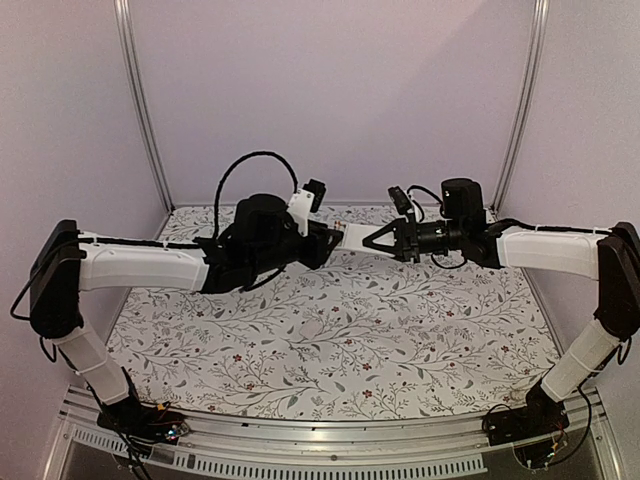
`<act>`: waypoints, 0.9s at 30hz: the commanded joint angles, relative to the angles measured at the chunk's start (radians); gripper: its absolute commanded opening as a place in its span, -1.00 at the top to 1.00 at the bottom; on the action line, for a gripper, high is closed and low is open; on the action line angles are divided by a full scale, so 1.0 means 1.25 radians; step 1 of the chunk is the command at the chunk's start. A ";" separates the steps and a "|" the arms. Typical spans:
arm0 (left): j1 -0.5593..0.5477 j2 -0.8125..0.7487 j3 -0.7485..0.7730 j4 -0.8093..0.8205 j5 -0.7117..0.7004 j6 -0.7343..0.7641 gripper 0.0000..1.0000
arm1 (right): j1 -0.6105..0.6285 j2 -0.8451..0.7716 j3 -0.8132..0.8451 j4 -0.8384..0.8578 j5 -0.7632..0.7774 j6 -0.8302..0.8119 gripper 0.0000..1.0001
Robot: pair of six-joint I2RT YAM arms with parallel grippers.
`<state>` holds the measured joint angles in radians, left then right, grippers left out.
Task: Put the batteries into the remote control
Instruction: Place the battery in the battery compartment, then load the battery into the battery compartment.
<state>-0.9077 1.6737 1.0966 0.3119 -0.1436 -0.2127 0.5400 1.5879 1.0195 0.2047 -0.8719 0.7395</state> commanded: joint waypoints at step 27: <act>0.117 -0.044 -0.230 0.430 0.219 -0.685 -0.99 | 0.000 -0.035 -0.001 0.072 0.058 -0.053 1.00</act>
<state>-0.7509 1.5723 0.8104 0.7002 0.1040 -0.9127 0.5400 1.5612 0.9993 0.2375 -0.8150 0.6537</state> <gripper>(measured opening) 0.995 0.151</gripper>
